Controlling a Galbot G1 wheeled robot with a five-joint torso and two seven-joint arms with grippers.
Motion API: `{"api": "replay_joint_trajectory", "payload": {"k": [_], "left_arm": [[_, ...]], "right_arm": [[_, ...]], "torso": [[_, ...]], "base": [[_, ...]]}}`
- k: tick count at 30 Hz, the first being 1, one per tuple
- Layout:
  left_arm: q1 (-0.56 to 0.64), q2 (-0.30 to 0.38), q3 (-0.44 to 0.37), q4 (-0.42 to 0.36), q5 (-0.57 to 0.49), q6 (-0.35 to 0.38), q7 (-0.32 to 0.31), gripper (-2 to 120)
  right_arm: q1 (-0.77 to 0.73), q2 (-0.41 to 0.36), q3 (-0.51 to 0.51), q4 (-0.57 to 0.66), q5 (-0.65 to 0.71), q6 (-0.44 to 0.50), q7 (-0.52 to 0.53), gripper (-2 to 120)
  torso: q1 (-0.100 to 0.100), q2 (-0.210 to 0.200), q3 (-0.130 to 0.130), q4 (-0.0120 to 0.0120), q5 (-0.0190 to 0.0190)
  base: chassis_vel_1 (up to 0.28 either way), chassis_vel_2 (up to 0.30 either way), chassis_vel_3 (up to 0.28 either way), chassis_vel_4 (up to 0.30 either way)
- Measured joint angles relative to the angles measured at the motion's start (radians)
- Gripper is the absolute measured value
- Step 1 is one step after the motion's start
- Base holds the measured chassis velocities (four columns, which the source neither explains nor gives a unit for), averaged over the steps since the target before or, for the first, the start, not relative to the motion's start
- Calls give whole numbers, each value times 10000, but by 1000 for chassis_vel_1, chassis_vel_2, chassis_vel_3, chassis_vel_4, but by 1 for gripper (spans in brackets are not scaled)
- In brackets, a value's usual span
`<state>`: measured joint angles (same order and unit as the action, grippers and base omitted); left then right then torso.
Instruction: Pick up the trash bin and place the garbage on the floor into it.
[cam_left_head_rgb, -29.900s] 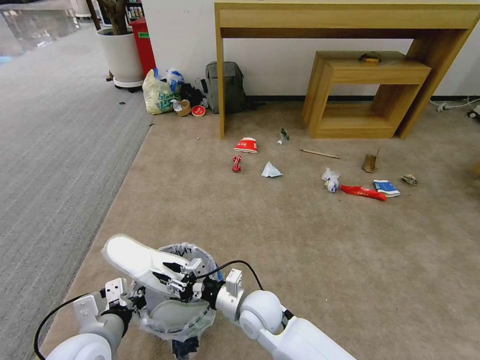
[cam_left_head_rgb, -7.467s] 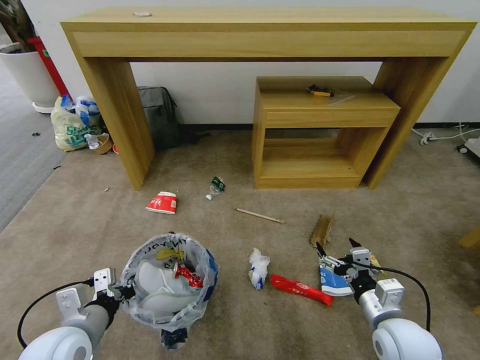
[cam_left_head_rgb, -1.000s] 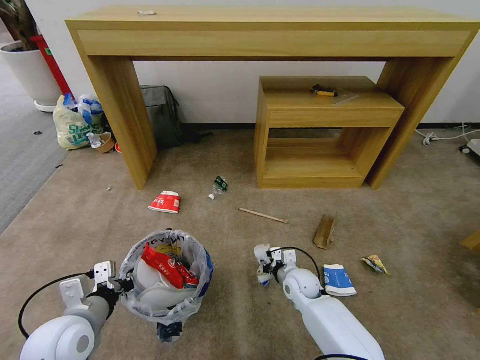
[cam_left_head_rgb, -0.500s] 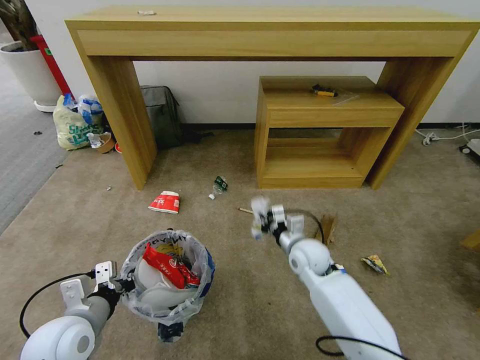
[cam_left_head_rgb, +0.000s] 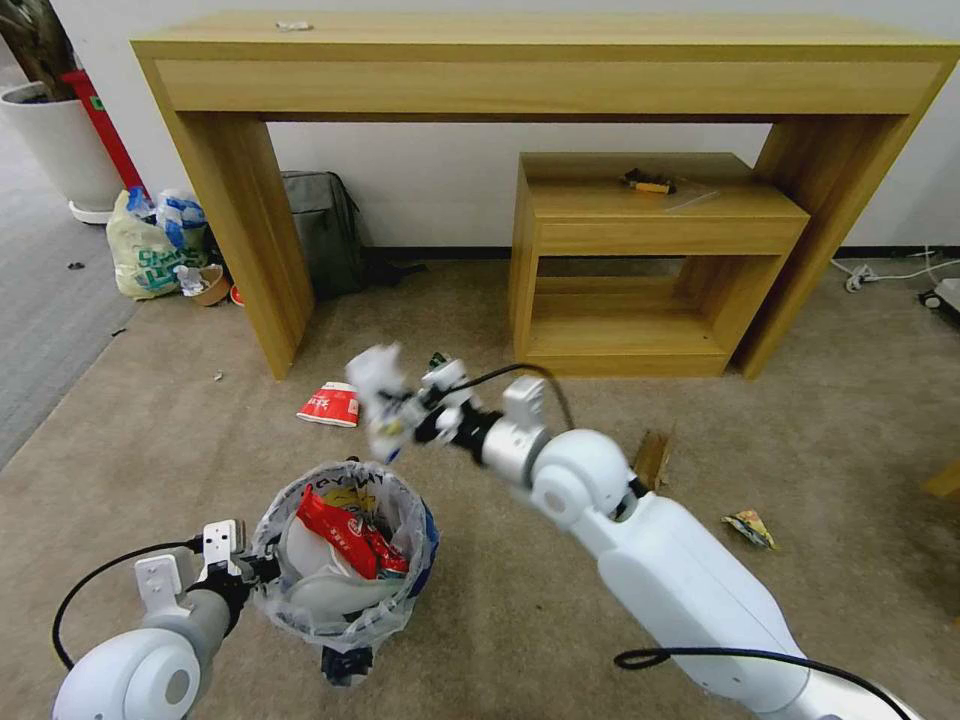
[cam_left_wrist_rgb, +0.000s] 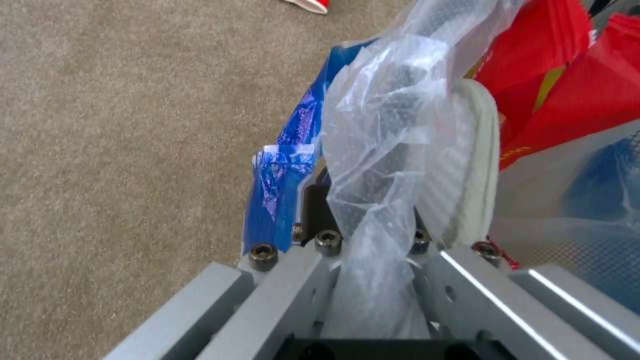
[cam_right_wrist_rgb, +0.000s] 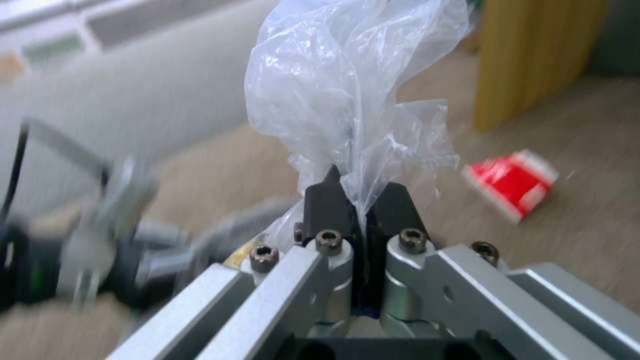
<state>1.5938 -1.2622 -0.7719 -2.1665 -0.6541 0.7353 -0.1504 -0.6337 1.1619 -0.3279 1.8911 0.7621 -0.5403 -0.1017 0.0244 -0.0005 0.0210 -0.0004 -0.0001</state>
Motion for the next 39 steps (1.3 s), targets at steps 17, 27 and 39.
{"api": "replay_joint_trajectory", "payload": {"k": [17,27,39], "left_arm": [[30,-109,61,-98,105,0,13,0],[24,-76,50,-106,89,0,1,0],[9,-115,35,-68,80,0,-22,0]], "right_arm": [[846,-110,-2013,-298,509,-1584,552,11],[721,-33,-1952,-248,794,-2004,1475,48],[419,-239,-1409,18,678,-1988,1544,95]], "torso": [[0,-1,-1,1,0],[0,-1,-1,1,0],[0,-1,-1,1,1]], "base": [[0,0,0,0],[0,0,0,0],[0,0,0,0]]}}
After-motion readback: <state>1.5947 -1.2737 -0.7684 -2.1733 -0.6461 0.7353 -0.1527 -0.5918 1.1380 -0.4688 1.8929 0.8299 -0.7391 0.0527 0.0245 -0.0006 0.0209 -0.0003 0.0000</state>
